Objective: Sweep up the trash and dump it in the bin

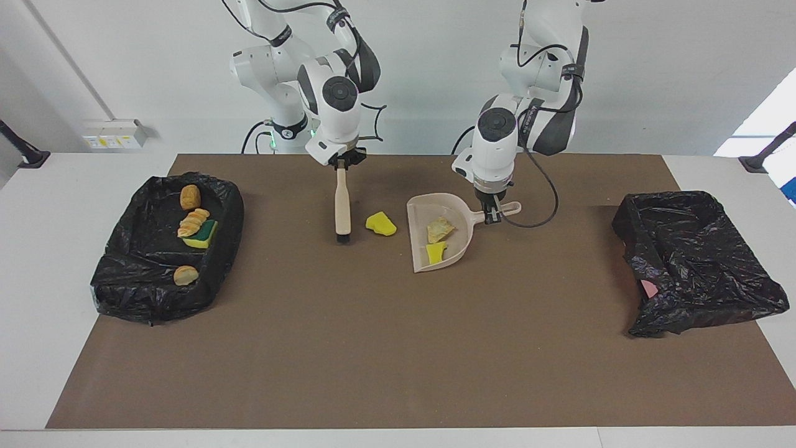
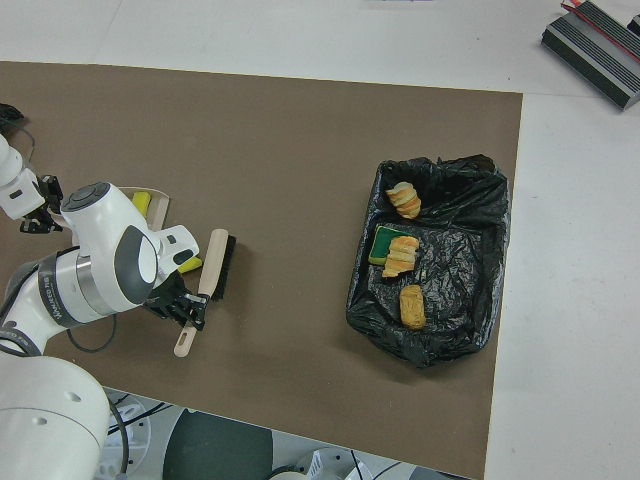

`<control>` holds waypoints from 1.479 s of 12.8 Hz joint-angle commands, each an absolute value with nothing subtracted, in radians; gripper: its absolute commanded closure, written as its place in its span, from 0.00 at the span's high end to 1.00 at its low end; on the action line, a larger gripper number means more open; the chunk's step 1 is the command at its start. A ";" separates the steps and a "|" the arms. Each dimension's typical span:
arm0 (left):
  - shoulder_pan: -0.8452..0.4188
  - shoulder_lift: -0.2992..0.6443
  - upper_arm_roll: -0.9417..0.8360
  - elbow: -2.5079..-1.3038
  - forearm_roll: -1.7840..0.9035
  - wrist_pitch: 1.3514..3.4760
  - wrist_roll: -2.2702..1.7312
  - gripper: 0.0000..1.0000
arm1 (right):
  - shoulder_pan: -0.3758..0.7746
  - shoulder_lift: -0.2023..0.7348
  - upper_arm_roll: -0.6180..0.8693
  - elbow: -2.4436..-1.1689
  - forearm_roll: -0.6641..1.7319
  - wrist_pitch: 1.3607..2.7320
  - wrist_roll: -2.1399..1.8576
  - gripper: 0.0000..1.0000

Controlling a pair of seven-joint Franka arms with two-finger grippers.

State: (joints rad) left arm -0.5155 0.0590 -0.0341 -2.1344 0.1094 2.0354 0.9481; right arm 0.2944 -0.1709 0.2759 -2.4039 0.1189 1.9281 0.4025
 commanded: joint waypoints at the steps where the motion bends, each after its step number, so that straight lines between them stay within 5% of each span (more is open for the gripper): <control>1: -0.552 -0.011 -0.023 -2.224 0.129 2.058 0.920 0.00 | 0.357 -0.083 0.282 -2.396 0.185 2.080 0.413 0.00; 6: -0.545 -0.023 -0.025 -2.266 0.129 2.121 0.896 0.00 | 0.440 0.029 0.282 -2.245 0.428 2.238 0.438 0.00; 15: -0.352 0.006 -0.025 -2.250 -0.101 2.197 1.064 0.00 | 0.373 -0.211 0.275 -2.204 0.246 1.873 0.549 0.00; 19: -0.221 0.011 -0.025 -2.194 -0.166 2.183 1.201 0.00 | 0.458 -0.241 0.284 -2.295 0.232 1.861 0.590 0.00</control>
State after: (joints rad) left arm -0.2701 0.0173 -0.0172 -2.2214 -0.1410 2.1782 1.1537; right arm 0.4072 -0.2254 0.2772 -2.2342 0.2482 1.8420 0.5526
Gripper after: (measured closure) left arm 0.687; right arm 0.731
